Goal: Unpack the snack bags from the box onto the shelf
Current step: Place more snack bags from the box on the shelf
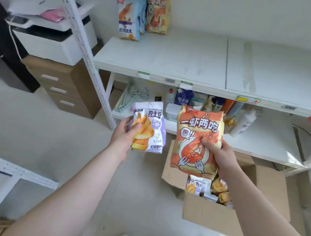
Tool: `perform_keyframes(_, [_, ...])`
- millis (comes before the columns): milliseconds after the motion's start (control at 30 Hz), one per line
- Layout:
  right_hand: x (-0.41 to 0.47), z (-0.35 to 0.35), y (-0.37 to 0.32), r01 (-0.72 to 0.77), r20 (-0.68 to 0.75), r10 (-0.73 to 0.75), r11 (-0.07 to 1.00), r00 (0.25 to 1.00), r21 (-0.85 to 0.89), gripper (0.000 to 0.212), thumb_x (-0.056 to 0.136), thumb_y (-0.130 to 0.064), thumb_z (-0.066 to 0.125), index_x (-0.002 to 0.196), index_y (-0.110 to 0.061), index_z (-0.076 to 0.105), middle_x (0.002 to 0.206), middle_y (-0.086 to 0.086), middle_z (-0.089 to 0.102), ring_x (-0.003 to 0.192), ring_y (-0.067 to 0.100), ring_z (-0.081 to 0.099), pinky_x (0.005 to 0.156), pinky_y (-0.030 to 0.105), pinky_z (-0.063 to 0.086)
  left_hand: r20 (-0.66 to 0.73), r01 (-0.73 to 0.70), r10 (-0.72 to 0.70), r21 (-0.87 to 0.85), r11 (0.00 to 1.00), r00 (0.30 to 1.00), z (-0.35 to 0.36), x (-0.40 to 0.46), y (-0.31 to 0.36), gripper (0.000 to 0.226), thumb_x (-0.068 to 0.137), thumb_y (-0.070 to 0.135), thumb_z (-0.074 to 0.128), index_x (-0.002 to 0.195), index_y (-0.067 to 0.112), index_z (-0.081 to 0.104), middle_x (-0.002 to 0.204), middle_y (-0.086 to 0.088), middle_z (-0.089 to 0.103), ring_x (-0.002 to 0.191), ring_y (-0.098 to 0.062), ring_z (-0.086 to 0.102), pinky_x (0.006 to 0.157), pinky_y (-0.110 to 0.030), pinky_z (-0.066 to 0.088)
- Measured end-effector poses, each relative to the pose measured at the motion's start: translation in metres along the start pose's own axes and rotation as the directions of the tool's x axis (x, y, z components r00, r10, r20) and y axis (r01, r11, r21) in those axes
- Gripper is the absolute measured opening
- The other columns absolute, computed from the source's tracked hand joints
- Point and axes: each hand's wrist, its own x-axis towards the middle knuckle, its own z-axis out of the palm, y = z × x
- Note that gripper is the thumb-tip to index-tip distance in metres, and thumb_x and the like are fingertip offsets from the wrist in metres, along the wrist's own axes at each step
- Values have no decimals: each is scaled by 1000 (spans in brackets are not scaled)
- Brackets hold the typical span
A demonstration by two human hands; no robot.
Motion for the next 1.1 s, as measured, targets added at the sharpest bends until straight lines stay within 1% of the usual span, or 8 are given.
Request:
perform_keyframes(100, [-1,55,-5,25,2,-25,1000,1000,4,47,76,-25,82,117,-12,62,102,11,76,87,30,74,80,49,60,15,-17,17,15,1000,1000,-42,17,23,39,91,12,62,129,12,52,122,-7,63,102,-24,64,76,-31,55])
perform_keyframes(233, [3,100,-17,50,13,-50,999,999,2,37,79,-23,80,111,-12,65,97,8,77,82,27,75,76,44,60,-27,-27,28,17,999,999,-76,42,45,43,89,14,66,130,9,53,124,-9,64,109,-27,64,91,-42,52])
perform_keyframes(433, [36,139,-44,80,30,-79,997,996,-24,36,79,-24,81,110,-14,66,102,9,76,90,31,74,81,47,59,-29,-40,40,-13,999,999,-98,83,66,34,90,14,65,123,13,57,106,-2,68,87,-17,67,68,-27,54])
perform_keyframes(600, [89,168,-68,71,36,-70,997,997,-19,38,78,-25,81,110,-15,64,100,8,76,86,28,75,74,43,61,-19,-67,67,4,998,998,-90,140,86,29,89,15,66,118,13,59,106,0,69,89,-16,68,71,-27,54])
perform_keyframes(733, [142,191,-98,73,54,-73,997,996,-15,37,78,-25,80,110,-15,65,101,7,76,88,28,74,76,44,60,-6,-79,79,7,997,997,-78,192,110,24,88,17,67,112,21,62,112,-4,69,101,-23,68,86,-38,54])
perform_keyframes(900, [192,210,-141,98,68,-96,995,993,-25,41,79,-26,80,115,-14,64,101,6,76,86,26,75,67,38,61,-3,-82,82,-2,997,997,-63,249,144,26,88,17,67,112,22,60,106,0,70,89,-15,70,71,-30,56])
perform_keyframes(1000, [217,216,-162,129,52,-127,991,991,-24,35,81,-24,78,112,-14,65,98,5,76,79,22,75,60,32,60,13,-54,54,-15,998,998,-50,283,158,30,87,19,69,114,24,60,111,-1,69,95,-19,69,79,-37,57])
perform_keyframes(1100, [244,223,-175,123,9,-123,992,992,-25,38,81,-24,79,114,-12,65,100,7,76,82,25,75,66,36,61,45,-23,24,-7,1000,999,-36,316,166,37,87,19,69,121,21,59,110,-1,70,95,-20,70,79,-38,57])
